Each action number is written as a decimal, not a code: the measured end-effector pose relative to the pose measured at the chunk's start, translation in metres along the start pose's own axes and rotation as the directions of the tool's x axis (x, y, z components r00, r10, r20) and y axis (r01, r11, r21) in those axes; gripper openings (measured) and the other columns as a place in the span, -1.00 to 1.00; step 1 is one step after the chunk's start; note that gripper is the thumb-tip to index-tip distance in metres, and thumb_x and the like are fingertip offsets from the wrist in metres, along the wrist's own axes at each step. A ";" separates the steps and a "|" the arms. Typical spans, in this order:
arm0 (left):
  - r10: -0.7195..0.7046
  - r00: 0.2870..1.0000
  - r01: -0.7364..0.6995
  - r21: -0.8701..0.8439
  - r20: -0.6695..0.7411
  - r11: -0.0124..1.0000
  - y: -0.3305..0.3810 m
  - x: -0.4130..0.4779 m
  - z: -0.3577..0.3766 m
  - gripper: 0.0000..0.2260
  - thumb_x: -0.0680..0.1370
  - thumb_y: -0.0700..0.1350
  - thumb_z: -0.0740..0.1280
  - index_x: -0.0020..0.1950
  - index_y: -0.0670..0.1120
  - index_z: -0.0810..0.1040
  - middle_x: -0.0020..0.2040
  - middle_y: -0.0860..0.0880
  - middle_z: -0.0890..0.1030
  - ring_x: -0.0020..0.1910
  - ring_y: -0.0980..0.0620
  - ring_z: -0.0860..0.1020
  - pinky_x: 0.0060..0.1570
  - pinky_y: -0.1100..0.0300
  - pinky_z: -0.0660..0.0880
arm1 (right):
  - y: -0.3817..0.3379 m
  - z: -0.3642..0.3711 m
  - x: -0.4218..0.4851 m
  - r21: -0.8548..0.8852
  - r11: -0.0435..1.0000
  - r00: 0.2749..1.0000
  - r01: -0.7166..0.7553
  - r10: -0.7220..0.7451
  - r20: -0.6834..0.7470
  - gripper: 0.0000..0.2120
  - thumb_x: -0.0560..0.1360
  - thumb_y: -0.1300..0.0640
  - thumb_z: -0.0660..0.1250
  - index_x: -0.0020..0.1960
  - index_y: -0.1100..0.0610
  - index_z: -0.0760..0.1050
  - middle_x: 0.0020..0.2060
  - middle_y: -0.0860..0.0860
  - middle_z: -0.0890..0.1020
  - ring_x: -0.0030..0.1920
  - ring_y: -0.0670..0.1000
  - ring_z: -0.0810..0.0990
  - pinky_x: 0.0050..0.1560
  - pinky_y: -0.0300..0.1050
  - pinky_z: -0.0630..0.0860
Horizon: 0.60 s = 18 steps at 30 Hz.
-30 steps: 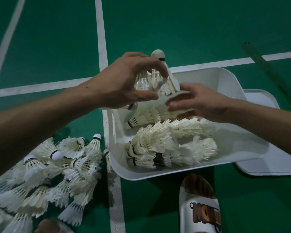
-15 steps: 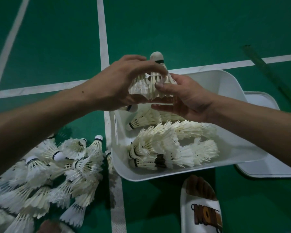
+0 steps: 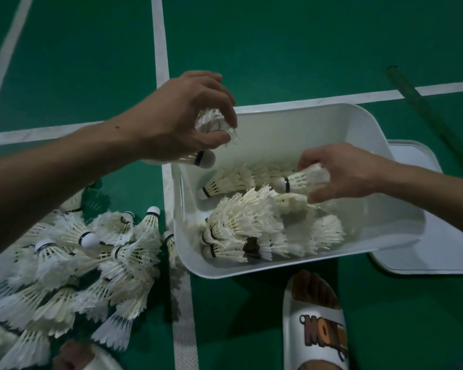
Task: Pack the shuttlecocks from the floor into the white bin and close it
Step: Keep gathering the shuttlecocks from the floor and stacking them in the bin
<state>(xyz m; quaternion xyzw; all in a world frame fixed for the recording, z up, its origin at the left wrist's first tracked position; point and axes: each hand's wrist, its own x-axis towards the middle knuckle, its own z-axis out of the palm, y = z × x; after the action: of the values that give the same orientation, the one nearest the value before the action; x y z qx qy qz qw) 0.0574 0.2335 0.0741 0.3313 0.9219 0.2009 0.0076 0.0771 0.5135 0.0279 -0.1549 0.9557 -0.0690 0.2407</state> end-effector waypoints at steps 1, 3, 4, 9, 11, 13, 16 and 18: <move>0.001 1.000 -0.001 0.006 -0.004 1.000 -0.001 0.000 0.000 -0.73 0.43 0.07 0.31 0.08 0.02 0.59 0.29 -0.03 0.51 0.43 -0.01 0.25 0.36 0.05 0.14 | 0.003 0.003 -0.002 -0.022 1.000 1.000 0.000 0.000 0.026 -0.47 0.26 -0.02 0.58 0.17 -0.01 0.50 0.06 -0.01 0.60 -0.04 0.01 0.52 -0.11 -0.15 0.39; 0.001 1.000 -0.001 0.007 -0.007 1.000 -0.002 0.000 0.001 -0.74 0.43 0.07 0.31 0.08 0.03 0.59 0.29 -0.03 0.51 0.43 -0.01 0.25 0.36 0.05 0.15 | 0.005 0.005 -0.006 -0.036 0.999 0.996 0.009 -0.006 0.084 -0.47 0.26 -0.05 0.57 0.19 -0.05 0.51 0.04 -0.02 0.60 -0.05 -0.01 0.52 -0.11 -0.16 0.40; 0.003 1.000 -0.003 0.005 -0.007 1.000 -0.002 0.000 0.001 -0.75 0.44 0.07 0.31 0.07 0.04 0.58 0.29 -0.03 0.51 0.43 -0.01 0.25 0.35 0.06 0.15 | 0.004 0.006 -0.008 -0.037 0.999 0.993 0.020 -0.015 0.113 -0.46 0.27 -0.05 0.57 0.20 -0.06 0.50 0.04 -0.04 0.58 -0.07 -0.03 0.51 -0.12 -0.18 0.39; 0.006 1.000 -0.006 0.013 -0.006 1.000 -0.001 0.003 0.002 -0.78 0.45 0.04 0.35 0.06 0.04 0.59 0.29 -0.02 0.51 0.43 0.00 0.25 0.34 0.05 0.17 | -0.010 0.022 0.001 -0.057 0.996 0.986 0.072 -0.063 0.154 -0.42 0.26 -0.07 0.57 0.22 -0.02 0.47 -0.13 -0.07 0.54 -0.19 -0.05 0.44 -0.20 -0.21 0.31; 0.006 1.000 -0.006 0.014 0.000 1.000 -0.001 0.004 0.003 -0.75 0.43 0.06 0.33 0.06 0.03 0.60 0.29 -0.02 0.51 0.43 0.00 0.26 0.35 0.03 0.18 | -0.013 0.032 0.005 -0.018 0.996 0.986 0.087 -0.083 0.148 -0.36 0.24 -0.13 0.57 0.25 -0.01 0.45 0.05 0.00 0.59 -0.13 -0.05 0.48 -0.15 -0.20 0.37; 0.005 1.000 -0.006 0.010 0.008 1.000 0.000 0.005 0.003 -0.73 0.42 0.08 0.32 0.06 0.02 0.60 0.28 -0.02 0.51 0.43 0.00 0.26 0.35 0.03 0.20 | -0.016 0.038 0.005 0.054 0.993 0.979 0.102 -0.110 0.173 -0.27 0.23 -0.16 0.57 0.31 0.01 0.41 0.21 0.00 0.55 0.00 -0.03 0.54 -0.04 -0.19 0.46; 0.003 1.000 -0.003 0.001 0.002 1.000 -0.001 0.005 0.003 -0.74 0.43 0.06 0.34 0.07 0.03 0.60 0.29 -0.01 0.51 0.43 0.01 0.25 0.32 0.04 0.23 | -0.018 0.036 0.001 0.185 0.980 0.969 0.076 -0.117 0.217 -0.18 0.22 -0.12 0.59 0.38 0.03 0.35 0.26 -0.04 0.50 0.09 -0.03 0.59 0.09 -0.15 0.51; 0.008 1.000 -0.008 0.007 -0.003 1.000 -0.003 0.005 0.004 -0.76 0.44 0.05 0.34 0.07 0.04 0.59 0.30 -0.01 0.50 0.43 0.02 0.24 0.33 0.07 0.19 | -0.014 0.035 -0.001 0.237 0.970 0.973 0.046 -0.097 0.209 -0.23 0.22 -0.05 0.61 0.34 0.05 0.39 0.19 -0.05 0.53 0.02 -0.04 0.62 0.07 -0.14 0.55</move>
<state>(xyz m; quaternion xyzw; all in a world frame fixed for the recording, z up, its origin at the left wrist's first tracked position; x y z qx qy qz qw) 0.0529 0.2358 0.0704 0.3346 0.9212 0.1983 0.0041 0.0981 0.4982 0.0009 -0.1670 0.9025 -0.1706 0.3585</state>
